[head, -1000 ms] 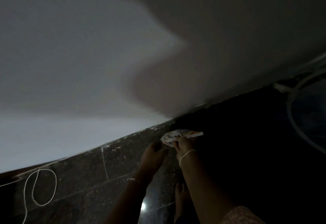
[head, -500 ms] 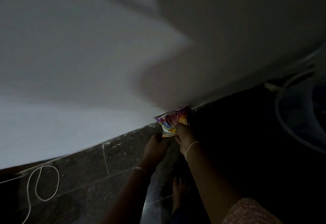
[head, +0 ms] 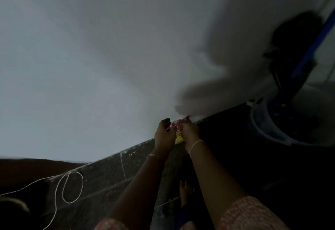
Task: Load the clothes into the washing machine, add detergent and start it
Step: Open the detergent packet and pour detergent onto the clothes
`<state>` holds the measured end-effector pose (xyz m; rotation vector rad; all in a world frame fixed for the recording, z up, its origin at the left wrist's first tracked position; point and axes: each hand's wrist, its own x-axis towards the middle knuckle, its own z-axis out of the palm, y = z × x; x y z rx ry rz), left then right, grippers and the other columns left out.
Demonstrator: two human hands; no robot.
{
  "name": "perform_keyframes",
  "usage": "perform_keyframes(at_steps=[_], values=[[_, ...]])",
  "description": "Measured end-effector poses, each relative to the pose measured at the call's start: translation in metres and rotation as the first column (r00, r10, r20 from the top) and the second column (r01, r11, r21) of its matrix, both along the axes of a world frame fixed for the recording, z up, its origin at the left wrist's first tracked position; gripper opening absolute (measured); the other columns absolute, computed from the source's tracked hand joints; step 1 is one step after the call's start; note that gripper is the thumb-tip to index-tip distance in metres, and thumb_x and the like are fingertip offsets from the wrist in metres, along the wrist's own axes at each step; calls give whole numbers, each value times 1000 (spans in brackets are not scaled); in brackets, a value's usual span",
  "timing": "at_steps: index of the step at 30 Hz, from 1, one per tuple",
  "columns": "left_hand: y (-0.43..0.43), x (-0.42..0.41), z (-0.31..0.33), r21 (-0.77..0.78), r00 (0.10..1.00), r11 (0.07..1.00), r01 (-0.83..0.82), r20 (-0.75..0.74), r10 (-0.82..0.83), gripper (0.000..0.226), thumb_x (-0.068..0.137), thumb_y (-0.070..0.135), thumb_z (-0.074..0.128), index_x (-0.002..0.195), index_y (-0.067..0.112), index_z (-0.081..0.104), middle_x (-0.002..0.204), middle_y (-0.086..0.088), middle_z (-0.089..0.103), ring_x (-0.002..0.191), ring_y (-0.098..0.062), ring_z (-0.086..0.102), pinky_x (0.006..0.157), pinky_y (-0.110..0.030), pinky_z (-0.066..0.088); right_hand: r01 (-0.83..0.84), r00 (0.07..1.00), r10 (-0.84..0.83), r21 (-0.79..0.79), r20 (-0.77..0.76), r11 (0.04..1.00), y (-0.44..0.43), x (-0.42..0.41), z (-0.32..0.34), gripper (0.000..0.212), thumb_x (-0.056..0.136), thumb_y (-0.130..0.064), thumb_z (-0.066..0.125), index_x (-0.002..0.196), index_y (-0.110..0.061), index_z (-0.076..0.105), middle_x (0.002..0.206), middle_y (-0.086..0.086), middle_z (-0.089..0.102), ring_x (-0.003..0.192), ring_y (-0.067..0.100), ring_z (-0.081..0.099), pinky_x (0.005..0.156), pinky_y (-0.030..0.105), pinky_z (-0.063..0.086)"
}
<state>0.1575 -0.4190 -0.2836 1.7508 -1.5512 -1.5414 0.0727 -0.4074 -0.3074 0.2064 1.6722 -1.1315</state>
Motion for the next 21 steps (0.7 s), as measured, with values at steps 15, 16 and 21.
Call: perform_keyframes(at_steps=[15, 16, 21], values=[[124, 57, 268, -51, 929, 997, 50, -364, -65, 40, 94, 16, 56, 133, 10, 52, 133, -11, 55, 120, -22, 52, 108, -42, 40, -70, 937, -94, -442, -338, 894, 149, 41, 300, 32, 94, -17, 56, 125, -8, 61, 127, 6, 61, 112, 17, 55, 101, 32, 44], [131, 58, 279, -67, 925, 996, 52, -372, -73, 39, 94, 16, 57, 132, 11, 54, 132, -11, 56, 118, -22, 53, 108, -42, 40, -69, 926, -116, -463, -360, 884, 159, 39, 313, 32, 94, -16, 56, 125, -8, 61, 127, 6, 61, 112, 16, 56, 101, 31, 44], [166, 54, 332, -140, 898, 986, 92, -416, -143, 37, 94, 16, 57, 130, 10, 56, 128, -12, 59, 116, -23, 55, 106, -40, 43, -100, 852, -184, -497, -491, 862, 216, 30, 362, 33, 95, -12, 53, 127, -9, 59, 129, 4, 60, 119, 18, 55, 106, 35, 43]])
